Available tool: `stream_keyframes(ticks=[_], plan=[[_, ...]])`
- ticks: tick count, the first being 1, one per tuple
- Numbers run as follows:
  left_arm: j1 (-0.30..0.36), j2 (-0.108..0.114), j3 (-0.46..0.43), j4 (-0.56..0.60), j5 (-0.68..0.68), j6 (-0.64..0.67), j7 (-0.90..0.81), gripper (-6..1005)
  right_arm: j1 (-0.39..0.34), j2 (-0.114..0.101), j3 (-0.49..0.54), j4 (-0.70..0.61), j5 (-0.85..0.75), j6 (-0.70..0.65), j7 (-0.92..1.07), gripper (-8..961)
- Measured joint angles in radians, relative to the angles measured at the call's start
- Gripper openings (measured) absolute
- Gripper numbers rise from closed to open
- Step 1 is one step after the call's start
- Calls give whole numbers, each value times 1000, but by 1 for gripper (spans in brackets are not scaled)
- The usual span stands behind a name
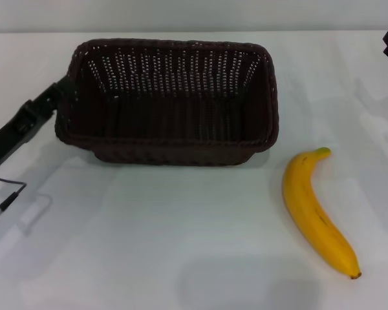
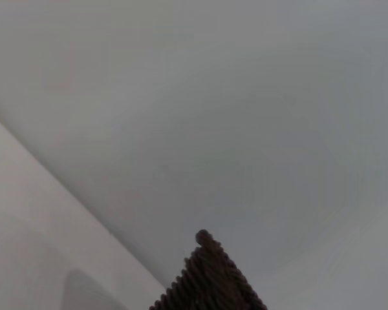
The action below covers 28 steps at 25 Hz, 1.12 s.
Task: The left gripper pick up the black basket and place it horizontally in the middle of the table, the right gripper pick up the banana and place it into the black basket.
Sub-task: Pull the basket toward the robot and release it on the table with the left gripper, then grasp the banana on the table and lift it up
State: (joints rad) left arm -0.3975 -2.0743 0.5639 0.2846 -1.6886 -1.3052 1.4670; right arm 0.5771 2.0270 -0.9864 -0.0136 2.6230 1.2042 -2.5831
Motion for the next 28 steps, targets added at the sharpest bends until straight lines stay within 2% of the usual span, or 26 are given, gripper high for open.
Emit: stream_keyframes(ticks=[7,13,14,15,16,22,24,25,28], plan=[[80,3,-9,6,-111,-35,88,832,-35,-9,-2,-24,-1,1,107,856],[140,5,-9,7,-213,-46,232,861,-113,-24,-12,-133,-58,-2,295,856],[156,3,-9,6,-252,-49,286,866,-154,-42,-12,-218,-149,-24,426,856],[164,1,-9,4,-274,-50,311,871,-162,-49,-12,-244,-192,-35,476,856],[174,0,-9,1,-301,-50,343,876,-177,-67,-12,-306,-276,-54,576,855],[208,1,-9,-15,-404,-37,427,879,-209,-146,-12,-607,-711,-56,1059,855],[211,3,-9,-12,-415,-24,435,878,-227,-151,-12,-751,-857,-48,1209,855],[211,4,-9,-10,-422,-17,443,878,-238,-146,-10,-855,-950,-47,1302,855],[208,4,-9,-9,-443,10,465,877,-267,-102,-6,-1143,-1231,-41,1534,854]])
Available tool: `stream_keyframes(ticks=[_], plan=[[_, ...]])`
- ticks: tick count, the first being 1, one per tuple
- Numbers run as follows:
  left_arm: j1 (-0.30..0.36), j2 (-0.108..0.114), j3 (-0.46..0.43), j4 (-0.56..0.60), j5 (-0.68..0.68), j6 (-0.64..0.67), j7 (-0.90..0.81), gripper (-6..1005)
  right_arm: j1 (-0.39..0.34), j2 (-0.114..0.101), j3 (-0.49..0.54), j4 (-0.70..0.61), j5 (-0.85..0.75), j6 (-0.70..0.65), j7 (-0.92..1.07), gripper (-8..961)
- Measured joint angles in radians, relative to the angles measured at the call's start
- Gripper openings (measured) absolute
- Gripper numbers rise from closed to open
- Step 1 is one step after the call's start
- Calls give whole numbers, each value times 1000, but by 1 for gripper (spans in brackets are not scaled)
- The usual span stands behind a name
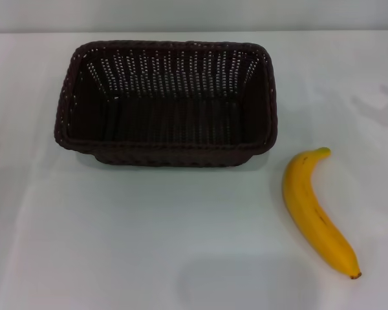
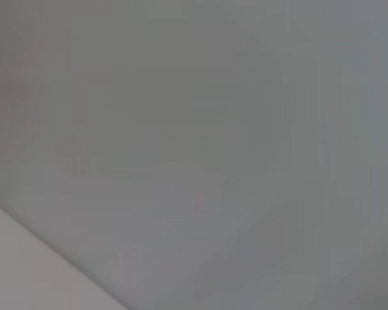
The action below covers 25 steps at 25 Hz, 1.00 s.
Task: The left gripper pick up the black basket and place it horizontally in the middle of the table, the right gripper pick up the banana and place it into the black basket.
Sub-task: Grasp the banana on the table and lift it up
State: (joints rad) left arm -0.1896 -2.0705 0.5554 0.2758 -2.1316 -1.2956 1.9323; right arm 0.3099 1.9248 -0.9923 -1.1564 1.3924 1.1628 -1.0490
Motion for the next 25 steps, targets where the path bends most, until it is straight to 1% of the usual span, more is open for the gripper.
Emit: stream_keyframes(ticks=[2,3,4,5,11,15,20,23,25], plan=[[-4,0,0,0,-13,23,12,876,-11,50,0,-200,-198,28,145,854],[-7,0,0,1,-19,33,20,876,-14,67,-10,-285,-271,48,206,854],[-10,0,0,1,-26,41,28,875,-16,77,-28,-348,-325,68,255,854],[-14,0,0,1,-35,46,40,875,-18,81,-61,-419,-377,91,315,854],[-24,-3,0,-4,-116,51,156,874,-12,81,-270,-663,-613,158,595,854],[-32,-3,0,-6,-152,69,211,873,-10,81,-380,-776,-716,228,740,854],[-34,-6,0,-7,-224,76,276,872,10,82,-497,-818,-801,331,846,854],[-35,-6,0,-8,-238,82,287,872,23,83,-556,-820,-855,369,898,854],[-39,-6,0,-8,-241,96,287,871,31,84,-578,-821,-866,391,922,854]])
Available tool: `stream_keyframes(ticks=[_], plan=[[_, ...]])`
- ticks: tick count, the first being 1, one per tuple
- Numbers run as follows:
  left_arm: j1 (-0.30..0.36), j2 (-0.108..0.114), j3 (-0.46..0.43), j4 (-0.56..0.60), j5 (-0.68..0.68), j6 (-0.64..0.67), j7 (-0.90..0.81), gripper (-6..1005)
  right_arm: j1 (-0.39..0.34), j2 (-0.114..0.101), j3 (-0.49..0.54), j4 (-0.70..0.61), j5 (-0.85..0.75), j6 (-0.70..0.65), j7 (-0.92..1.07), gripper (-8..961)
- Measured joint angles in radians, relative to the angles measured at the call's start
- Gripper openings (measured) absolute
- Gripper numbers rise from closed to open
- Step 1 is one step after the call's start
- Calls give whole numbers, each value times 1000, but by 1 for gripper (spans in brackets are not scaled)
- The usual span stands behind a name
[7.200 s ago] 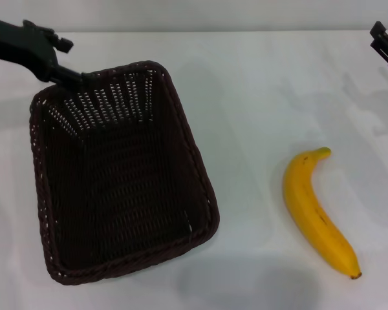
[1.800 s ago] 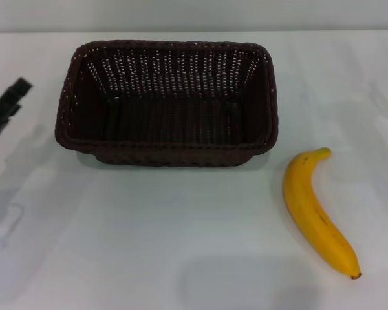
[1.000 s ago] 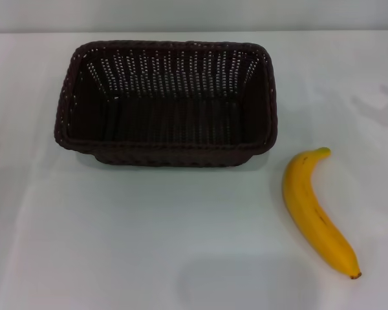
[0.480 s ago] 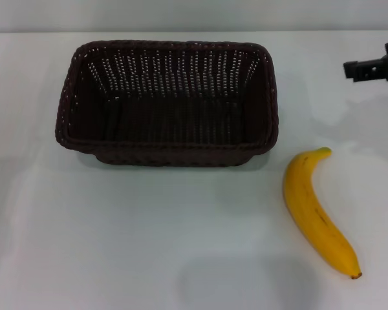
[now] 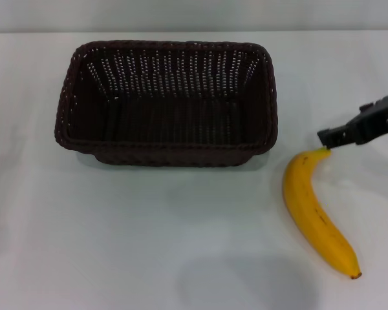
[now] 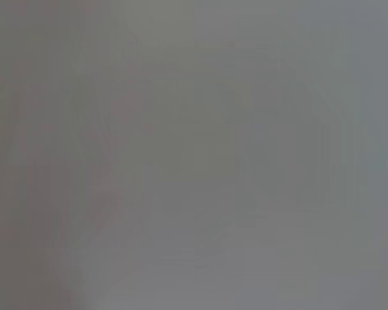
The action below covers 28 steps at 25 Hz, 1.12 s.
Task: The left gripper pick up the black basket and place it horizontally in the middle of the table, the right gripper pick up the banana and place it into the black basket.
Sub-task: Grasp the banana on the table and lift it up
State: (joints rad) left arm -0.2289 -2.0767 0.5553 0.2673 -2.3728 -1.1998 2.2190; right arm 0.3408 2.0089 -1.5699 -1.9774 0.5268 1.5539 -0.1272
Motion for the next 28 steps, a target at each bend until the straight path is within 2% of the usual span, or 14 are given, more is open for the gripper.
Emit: stream_keyframes(ticks=[8,15,21,28], plan=[[-38,1,0,-40,-54,54,-1,870,35,2,-124,7,-5,101,209,855],[-62,2,0,-42,-73,60,2,870,98,11,-250,62,-3,117,343,855],[-73,4,0,-43,-74,94,12,870,147,14,-292,192,-6,98,381,855],[-76,7,0,-39,-70,105,16,870,155,14,-293,255,-30,71,391,855]])
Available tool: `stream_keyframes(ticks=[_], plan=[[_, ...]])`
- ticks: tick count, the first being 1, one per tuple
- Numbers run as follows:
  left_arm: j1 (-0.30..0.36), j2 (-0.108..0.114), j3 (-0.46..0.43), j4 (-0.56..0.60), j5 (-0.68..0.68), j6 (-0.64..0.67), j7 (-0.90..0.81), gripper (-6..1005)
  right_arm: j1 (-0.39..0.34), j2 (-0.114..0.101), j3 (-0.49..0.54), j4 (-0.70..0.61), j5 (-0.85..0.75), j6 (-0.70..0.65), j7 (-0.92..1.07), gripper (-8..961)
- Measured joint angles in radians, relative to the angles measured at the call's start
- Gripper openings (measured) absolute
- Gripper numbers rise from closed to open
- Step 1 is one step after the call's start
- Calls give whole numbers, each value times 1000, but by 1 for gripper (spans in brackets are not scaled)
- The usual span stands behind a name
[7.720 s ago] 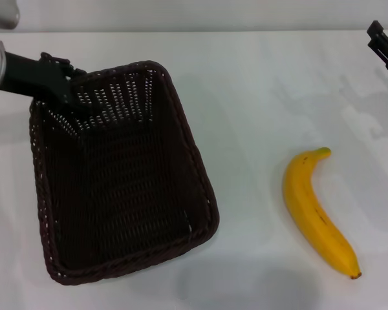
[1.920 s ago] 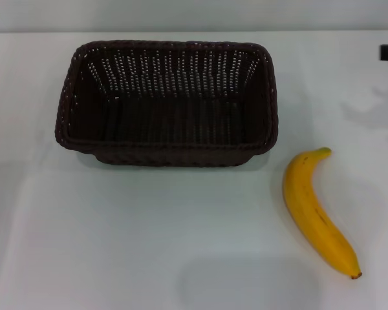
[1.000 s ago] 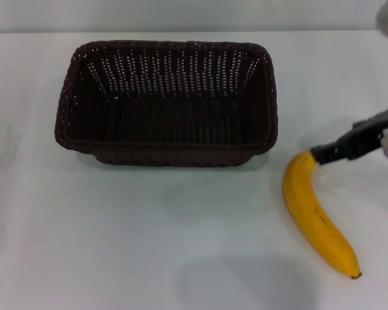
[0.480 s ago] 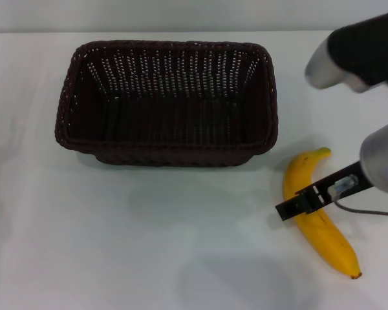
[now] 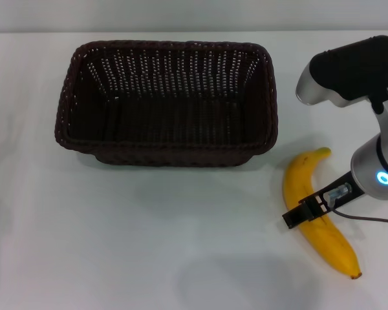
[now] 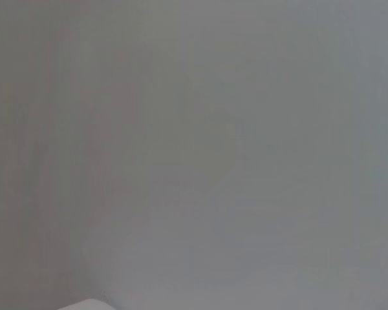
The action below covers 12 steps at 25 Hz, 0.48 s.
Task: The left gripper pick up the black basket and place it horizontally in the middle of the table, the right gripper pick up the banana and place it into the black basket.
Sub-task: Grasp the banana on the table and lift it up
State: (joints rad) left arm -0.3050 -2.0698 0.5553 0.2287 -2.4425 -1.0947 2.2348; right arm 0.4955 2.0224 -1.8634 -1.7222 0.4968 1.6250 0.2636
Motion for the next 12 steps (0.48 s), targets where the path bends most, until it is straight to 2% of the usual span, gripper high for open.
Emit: stream_keyframes(ticks=[12], plan=[[-10,1,3,7,2,4,0,870,6,-1,-29,84,-3,-66,-7,843]])
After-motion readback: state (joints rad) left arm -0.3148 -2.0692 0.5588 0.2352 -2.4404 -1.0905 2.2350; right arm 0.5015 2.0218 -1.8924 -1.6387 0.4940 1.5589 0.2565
